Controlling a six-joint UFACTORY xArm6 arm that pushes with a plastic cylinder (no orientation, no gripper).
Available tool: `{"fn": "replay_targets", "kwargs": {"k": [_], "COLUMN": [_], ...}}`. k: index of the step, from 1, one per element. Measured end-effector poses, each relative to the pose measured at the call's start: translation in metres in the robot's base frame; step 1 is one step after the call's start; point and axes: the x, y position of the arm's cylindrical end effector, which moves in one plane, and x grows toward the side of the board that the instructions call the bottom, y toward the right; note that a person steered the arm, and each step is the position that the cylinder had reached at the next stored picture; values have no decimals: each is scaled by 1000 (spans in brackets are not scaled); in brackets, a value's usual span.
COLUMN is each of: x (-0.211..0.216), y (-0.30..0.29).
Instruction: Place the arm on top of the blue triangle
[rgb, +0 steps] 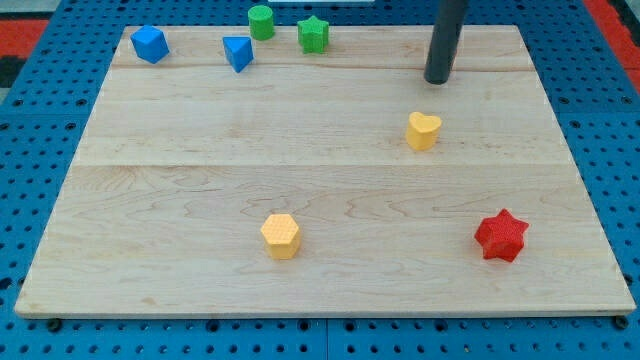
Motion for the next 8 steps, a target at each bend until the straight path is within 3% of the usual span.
{"fn": "replay_targets", "kwargs": {"k": [1,2,3,4,5,7,8], "x": [-23,-9,49,101,99,4,-13], "y": [7,-5,-54,-139,-230,-322,-330]}}
